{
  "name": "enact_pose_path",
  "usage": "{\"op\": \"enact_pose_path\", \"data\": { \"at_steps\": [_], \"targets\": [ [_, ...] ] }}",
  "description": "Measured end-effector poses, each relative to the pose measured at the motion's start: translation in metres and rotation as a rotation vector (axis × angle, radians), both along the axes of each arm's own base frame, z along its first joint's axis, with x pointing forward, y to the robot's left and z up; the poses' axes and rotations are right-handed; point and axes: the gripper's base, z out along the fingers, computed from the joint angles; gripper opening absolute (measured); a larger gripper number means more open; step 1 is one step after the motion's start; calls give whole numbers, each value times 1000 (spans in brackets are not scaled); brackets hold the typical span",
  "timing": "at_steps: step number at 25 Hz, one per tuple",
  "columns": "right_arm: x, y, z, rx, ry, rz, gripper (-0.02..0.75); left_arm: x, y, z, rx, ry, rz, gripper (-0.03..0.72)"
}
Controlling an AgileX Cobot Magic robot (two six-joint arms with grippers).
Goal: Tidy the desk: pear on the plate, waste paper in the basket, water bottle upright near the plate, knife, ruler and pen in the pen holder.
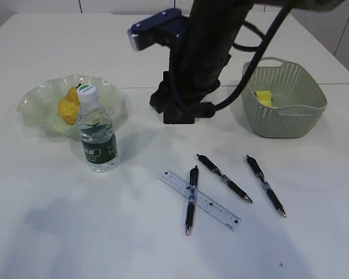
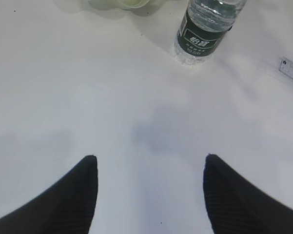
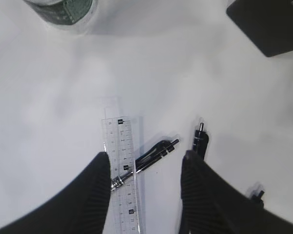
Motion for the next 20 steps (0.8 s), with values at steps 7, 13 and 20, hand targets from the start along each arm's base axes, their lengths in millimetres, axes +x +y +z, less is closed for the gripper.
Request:
{"op": "enact_pose_path", "data": {
  "at_steps": [7,13,20],
  "targets": [
    [11,9,-53,-65,102,3,402,0,1,0,11,-1,-2,475],
    [15,12,-82,-94,158,2,409,0,1,0,26,-1,-5,475],
    [15,15,-92,-91,187,19,447,0,2,0,31,-1,-6,475]
  ]
}}
